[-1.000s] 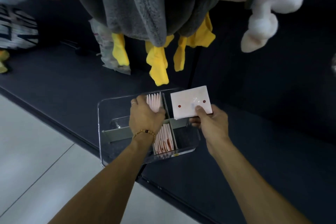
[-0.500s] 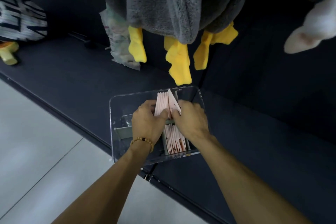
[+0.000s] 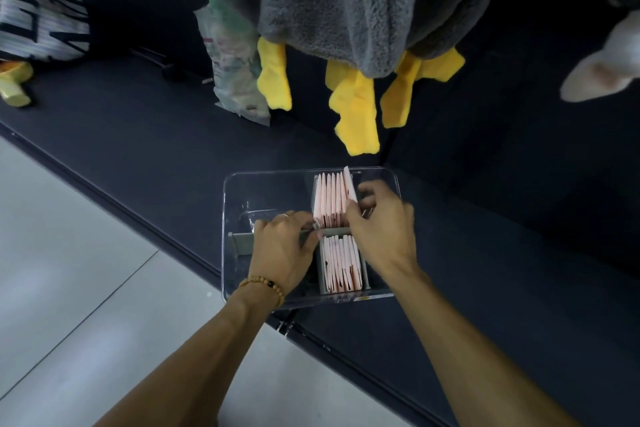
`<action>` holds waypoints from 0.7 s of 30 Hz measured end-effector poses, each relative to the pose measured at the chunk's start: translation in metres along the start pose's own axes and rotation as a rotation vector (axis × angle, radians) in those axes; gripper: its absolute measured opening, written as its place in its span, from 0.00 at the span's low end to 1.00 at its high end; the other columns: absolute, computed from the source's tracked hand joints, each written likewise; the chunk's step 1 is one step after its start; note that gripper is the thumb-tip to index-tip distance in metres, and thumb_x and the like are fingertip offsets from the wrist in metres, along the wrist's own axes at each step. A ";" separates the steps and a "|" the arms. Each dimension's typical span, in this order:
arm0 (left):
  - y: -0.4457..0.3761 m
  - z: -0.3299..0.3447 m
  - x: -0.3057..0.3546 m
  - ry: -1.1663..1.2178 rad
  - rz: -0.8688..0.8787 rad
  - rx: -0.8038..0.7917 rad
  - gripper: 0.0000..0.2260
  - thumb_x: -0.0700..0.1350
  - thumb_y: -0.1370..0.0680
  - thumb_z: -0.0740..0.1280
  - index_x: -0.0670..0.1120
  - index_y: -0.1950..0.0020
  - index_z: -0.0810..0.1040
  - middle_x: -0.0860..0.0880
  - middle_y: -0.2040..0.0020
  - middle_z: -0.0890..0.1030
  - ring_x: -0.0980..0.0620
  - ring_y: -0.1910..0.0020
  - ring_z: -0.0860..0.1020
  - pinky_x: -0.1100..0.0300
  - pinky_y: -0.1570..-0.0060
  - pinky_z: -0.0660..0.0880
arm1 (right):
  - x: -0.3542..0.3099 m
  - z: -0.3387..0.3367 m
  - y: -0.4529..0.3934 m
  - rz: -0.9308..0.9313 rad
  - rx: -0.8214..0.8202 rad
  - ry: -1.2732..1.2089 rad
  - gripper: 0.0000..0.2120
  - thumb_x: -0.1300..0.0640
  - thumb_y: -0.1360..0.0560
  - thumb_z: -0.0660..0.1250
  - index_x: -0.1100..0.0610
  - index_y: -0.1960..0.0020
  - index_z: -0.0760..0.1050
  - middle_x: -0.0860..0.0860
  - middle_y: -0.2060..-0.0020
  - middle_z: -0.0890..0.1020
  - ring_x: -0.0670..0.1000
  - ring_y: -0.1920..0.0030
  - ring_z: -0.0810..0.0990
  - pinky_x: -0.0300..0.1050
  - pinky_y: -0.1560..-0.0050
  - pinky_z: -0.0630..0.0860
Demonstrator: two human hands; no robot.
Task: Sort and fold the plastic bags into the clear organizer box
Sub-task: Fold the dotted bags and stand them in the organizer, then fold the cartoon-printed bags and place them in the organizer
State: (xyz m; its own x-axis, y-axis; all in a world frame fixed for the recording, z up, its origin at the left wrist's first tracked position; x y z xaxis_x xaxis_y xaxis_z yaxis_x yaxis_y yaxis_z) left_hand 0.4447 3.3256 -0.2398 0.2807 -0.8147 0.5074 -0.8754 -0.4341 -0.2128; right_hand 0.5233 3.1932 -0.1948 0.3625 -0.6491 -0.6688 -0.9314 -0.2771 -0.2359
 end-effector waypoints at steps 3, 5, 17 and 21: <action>-0.004 0.005 0.007 0.010 0.013 0.001 0.03 0.50 0.23 0.66 0.53 0.51 0.78 0.56 0.56 0.81 0.56 0.56 0.75 0.61 0.52 0.55 | 0.009 0.000 0.000 -0.070 0.047 0.045 0.09 0.57 0.23 0.66 0.54 0.44 0.78 0.50 0.57 0.85 0.47 0.62 0.82 0.43 0.60 0.81; -0.007 0.009 0.014 0.017 0.016 -0.005 0.03 0.50 0.23 0.66 0.53 0.52 0.77 0.56 0.55 0.81 0.56 0.57 0.75 0.61 0.53 0.55 | 0.013 0.005 -0.003 -0.109 -0.017 0.136 0.08 0.58 0.22 0.65 0.55 0.45 0.80 0.53 0.56 0.85 0.52 0.59 0.83 0.50 0.57 0.82; 0.022 0.006 0.087 0.847 -0.332 0.022 0.08 0.46 0.21 0.65 0.48 0.43 0.78 0.55 0.51 0.80 0.55 0.48 0.78 0.68 0.47 0.73 | 0.054 -0.089 0.030 0.292 0.127 -0.288 0.13 0.52 0.22 0.62 0.52 0.39 0.77 0.44 0.55 0.83 0.47 0.55 0.83 0.48 0.46 0.79; 0.071 0.024 0.140 1.066 -0.405 -0.086 0.04 0.44 0.21 0.64 0.50 0.48 0.77 0.51 0.51 0.80 0.50 0.45 0.78 0.54 0.40 0.74 | 0.101 -0.152 0.082 0.439 0.232 -0.345 0.12 0.53 0.21 0.62 0.53 0.40 0.77 0.40 0.59 0.81 0.44 0.62 0.84 0.47 0.53 0.81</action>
State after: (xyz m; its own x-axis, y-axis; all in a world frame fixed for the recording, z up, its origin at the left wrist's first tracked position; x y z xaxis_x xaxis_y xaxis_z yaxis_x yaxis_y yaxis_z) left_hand 0.4312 3.1709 -0.2041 0.1073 0.1372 0.9847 -0.8324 -0.5293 0.1645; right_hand 0.4882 2.9976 -0.1745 -0.0529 -0.3893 -0.9196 -0.9884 0.1517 -0.0074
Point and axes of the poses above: each hand's wrist, its own y-axis away from the middle knuckle, its own z-axis out of the palm, x = y × z, the point moved 2 cm from there along -y, towards the middle knuckle
